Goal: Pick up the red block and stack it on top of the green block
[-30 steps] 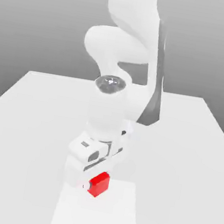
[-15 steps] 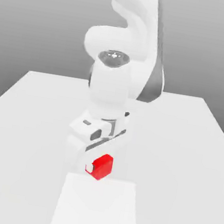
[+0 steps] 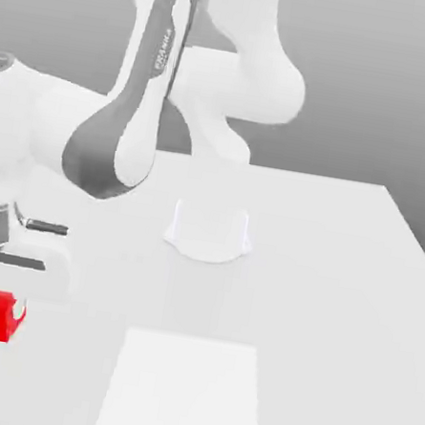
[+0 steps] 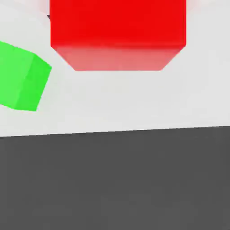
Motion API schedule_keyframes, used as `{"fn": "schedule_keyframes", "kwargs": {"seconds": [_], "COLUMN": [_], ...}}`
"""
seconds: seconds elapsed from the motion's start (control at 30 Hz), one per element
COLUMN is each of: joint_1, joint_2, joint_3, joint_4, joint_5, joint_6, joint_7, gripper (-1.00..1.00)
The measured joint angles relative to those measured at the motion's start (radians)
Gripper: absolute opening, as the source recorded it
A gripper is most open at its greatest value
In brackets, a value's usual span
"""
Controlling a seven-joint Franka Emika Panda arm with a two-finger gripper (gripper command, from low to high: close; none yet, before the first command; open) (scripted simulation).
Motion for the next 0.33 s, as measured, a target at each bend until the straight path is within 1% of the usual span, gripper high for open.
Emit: {"fn": "schedule_keyframes", "kwargs": {"seconds": [0.07,0.2,0.23,0.33], "joint_1": [-0.036,-0.09,-0.098,-0.098], "joint_2": [0.043,0.175,0.196,0.196], "joint_3": [-0.018,0.024,0.033,0.033], "joint_4": [0.07,0.11,0.113,0.113], "joint_5": [0.044,0.131,0.144,0.144], "joint_6": [-0.03,0.056,0.073,0.073], "joint_7": [0.036,0.006,-0.002,-0.002], "gripper": [-1.0,-1.0,1.0,1.0]}}
